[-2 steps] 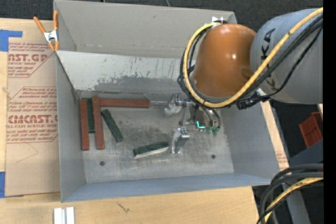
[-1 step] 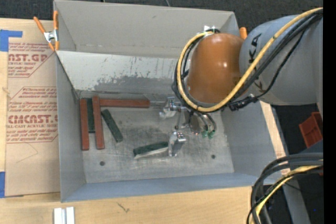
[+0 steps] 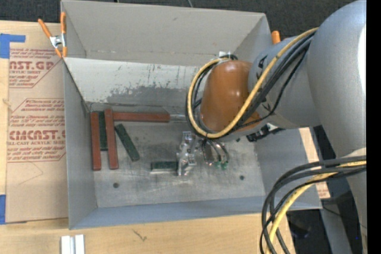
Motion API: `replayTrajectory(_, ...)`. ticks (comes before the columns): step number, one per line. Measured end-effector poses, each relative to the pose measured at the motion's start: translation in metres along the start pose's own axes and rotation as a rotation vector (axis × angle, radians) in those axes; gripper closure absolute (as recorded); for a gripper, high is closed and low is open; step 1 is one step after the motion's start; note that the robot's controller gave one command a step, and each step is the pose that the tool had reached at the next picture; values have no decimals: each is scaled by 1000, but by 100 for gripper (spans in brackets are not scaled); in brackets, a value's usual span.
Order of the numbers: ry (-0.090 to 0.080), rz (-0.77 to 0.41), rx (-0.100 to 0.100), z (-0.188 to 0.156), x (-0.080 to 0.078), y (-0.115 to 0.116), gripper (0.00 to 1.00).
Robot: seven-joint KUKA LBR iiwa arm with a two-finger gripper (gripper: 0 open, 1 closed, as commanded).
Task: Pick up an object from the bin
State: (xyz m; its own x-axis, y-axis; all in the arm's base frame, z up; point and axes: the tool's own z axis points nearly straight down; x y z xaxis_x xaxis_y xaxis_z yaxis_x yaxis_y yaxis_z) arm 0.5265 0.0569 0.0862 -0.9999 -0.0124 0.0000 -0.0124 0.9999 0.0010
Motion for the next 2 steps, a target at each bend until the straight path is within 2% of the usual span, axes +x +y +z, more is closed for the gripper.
replayTrajectory(1,0,0,0,0,0,0,100)
replayTrajectory(2,-2,35,0,-126,-14,-13,100)
